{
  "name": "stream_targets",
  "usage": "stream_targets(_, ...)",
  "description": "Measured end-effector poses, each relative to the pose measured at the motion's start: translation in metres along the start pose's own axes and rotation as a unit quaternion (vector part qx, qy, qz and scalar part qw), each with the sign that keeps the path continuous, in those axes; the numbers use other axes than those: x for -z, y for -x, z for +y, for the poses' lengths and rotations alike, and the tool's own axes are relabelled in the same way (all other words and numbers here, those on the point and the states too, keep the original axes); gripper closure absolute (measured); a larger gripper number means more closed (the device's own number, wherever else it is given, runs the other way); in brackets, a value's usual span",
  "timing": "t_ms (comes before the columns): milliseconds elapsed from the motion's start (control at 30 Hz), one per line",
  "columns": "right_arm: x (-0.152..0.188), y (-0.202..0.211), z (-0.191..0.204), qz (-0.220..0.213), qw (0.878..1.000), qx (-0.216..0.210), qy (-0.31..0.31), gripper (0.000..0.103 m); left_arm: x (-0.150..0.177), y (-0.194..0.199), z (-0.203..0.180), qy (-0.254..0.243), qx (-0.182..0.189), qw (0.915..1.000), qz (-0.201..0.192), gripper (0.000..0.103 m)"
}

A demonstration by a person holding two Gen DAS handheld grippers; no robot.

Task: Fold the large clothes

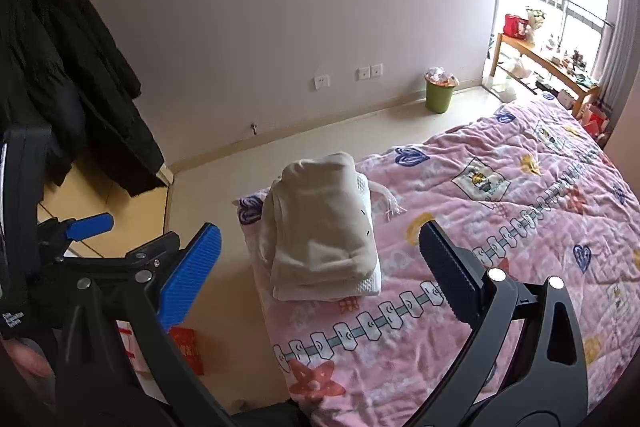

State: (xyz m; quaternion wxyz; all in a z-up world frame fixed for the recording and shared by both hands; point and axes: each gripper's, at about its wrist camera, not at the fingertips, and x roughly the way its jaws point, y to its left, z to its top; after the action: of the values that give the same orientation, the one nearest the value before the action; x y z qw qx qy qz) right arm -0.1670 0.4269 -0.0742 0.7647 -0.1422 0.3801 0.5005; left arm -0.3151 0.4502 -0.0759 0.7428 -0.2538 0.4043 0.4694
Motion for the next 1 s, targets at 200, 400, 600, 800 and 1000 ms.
stream_targets(200, 0.006, 0.013, 0.001, -0.010, 1.000, 0.009, -0.012, 0.006, 0.003, 0.009, 0.001, 0.010, -0.002, 0.9999, -0.004, 0.008)
stream_targets(400, 0.012, 0.016, -0.002, -0.015, 0.999, 0.014, -0.025, 0.006, 0.007, 0.011, 0.002, 0.017, 0.014, 0.9998, -0.004, 0.008)
stream_targets(600, 0.017, 0.018, -0.002, -0.022, 0.999, 0.011, -0.037, 0.006, 0.012, 0.012, -0.002, 0.007, 0.015, 0.9998, -0.011, 0.008)
stream_targets(800, 0.020, 0.020, -0.001, -0.020, 0.999, 0.009, -0.044, 0.006, 0.015, 0.012, -0.001, 0.007, 0.018, 0.9998, -0.008, 0.008)
stream_targets(1000, 0.022, 0.022, 0.007, -0.024, 0.999, 0.009, -0.038, 0.006, 0.015, 0.013, -0.003, 0.000, 0.018, 0.9998, -0.010, 0.008)
